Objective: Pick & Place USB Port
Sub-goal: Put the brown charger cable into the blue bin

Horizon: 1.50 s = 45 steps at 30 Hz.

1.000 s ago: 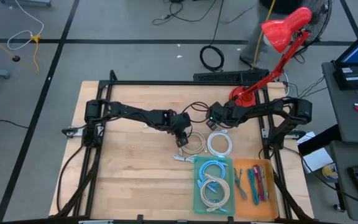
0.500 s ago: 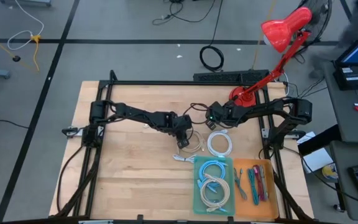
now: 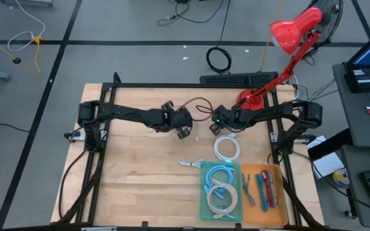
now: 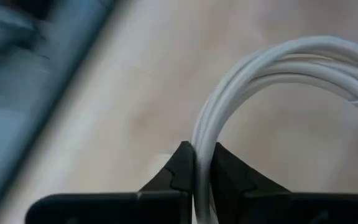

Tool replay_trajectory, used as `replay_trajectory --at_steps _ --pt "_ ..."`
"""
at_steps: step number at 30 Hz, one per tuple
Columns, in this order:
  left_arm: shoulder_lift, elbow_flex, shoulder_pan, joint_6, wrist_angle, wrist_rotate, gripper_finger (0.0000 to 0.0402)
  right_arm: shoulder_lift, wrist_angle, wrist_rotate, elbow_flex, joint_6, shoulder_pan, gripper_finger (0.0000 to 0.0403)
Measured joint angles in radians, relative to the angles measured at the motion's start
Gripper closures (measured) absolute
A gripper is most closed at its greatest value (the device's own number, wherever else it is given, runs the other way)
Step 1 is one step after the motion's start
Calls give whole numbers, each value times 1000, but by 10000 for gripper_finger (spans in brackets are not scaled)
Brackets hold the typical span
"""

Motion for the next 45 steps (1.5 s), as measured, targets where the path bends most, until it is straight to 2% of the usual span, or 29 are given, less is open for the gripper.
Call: replay_trajectory --at_steps 4,9,11,16,19,25,27,30,34,38,45 --pt "-100 -2 -13 0 13 -208 374 0 78 -69 0 -23 0 282" --pt "-217 -26 -24 11 37 -405 374 0 203 -156 0 -68 6 282" --pt "-266 -47 -23 10 41 -478 374 0 261 -157 0 -94 14 282" --pt "-408 -162 -28 2 154 -572 374 0 463 -156 0 -192 38 282" --pt "-511 -283 -33 52 336 -564 374 0 605 -157 0 -244 59 282" --pt "-674 -536 -46 201 809 -537 374 0 895 -163 0 -360 108 282" --pt "-713 -604 -49 247 931 -523 374 0 992 -206 0 -401 123 282" --pt "-736 -688 -49 305 1120 -445 374 0 1132 -302 0 -451 140 282" --pt "-736 -767 -49 398 1325 -366 374 0 1287 -413 0 -486 152 282" --pt "-727 -813 -48 456 1464 -303 374 0 1395 -470 0 -479 153 282" --pt "-677 -817 -5 453 1652 -140 374 0 1493 -468 0 -467 153 282"
